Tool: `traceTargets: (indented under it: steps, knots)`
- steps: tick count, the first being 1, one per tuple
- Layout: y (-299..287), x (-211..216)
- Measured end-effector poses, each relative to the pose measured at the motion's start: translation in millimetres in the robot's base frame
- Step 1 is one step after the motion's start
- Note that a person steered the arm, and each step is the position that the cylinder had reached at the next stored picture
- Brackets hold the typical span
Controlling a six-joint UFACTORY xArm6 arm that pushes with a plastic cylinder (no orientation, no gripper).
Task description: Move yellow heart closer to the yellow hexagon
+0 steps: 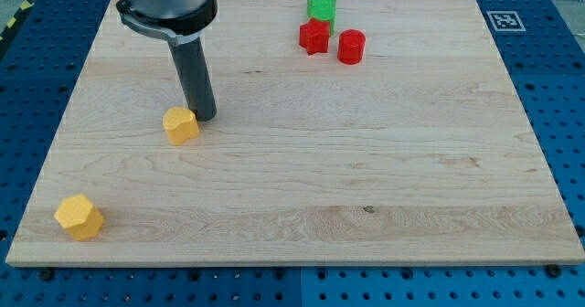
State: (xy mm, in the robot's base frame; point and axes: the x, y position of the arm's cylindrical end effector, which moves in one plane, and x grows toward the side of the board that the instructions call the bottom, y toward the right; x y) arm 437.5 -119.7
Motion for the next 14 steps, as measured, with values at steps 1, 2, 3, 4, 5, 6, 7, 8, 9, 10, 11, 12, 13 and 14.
traceTargets:
  steps: [1, 2, 3, 4, 5, 6, 7, 8, 9, 10, 11, 12, 13, 14]
  knots:
    - [-10, 2]
    - [-21, 14]
    - [-25, 26]
    - [-32, 38]
    - [-33, 43]
    - [-39, 35]
    - [-48, 37]
    - [-63, 52]
    - [-69, 68]
    - [-69, 76]
    - [-70, 81]
    - [-71, 87]
    - [-73, 88]
    - [-79, 82]
